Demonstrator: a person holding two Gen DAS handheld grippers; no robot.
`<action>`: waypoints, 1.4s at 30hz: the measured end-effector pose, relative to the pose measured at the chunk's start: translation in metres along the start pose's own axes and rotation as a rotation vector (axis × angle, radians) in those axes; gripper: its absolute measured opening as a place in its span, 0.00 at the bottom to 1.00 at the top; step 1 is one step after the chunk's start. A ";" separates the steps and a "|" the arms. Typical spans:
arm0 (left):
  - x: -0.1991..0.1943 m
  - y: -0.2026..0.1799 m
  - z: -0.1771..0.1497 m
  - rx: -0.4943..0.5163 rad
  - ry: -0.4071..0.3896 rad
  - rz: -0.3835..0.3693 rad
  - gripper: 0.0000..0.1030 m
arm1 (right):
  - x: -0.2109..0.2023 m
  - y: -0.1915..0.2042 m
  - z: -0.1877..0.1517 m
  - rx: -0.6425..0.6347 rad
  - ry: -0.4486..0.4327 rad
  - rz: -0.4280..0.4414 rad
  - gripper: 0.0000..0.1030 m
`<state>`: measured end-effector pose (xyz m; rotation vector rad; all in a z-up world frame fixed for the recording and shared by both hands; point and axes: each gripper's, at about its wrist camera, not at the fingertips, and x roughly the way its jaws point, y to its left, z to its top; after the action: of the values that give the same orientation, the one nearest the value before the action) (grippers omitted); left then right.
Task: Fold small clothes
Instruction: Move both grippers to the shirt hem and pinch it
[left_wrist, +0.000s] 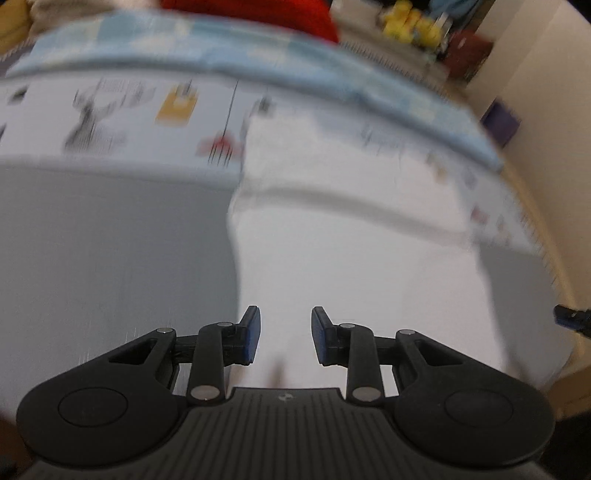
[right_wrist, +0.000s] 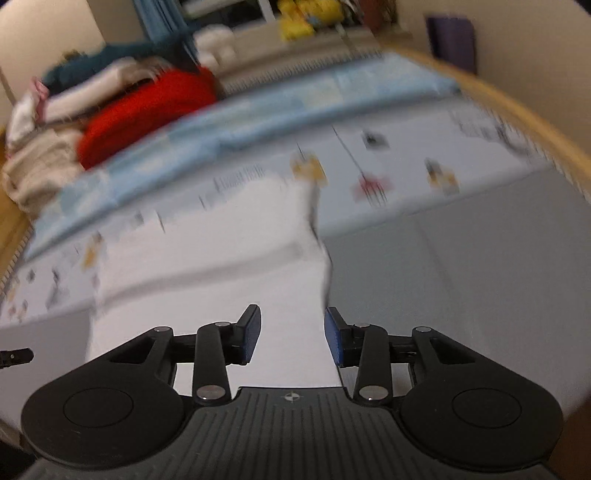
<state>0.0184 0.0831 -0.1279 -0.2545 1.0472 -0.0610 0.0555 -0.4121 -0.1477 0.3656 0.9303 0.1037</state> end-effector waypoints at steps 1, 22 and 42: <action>0.006 0.000 -0.011 0.021 0.027 0.032 0.32 | 0.004 -0.006 -0.011 0.018 0.039 -0.021 0.38; 0.041 0.033 -0.062 -0.047 0.161 0.094 0.32 | 0.058 -0.034 -0.094 0.133 0.230 -0.154 0.39; 0.061 0.020 -0.068 0.073 0.196 0.091 0.13 | 0.065 -0.019 -0.100 0.034 0.267 -0.176 0.39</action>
<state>-0.0112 0.0800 -0.2170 -0.1358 1.2476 -0.0425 0.0131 -0.3874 -0.2579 0.3041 1.2254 -0.0252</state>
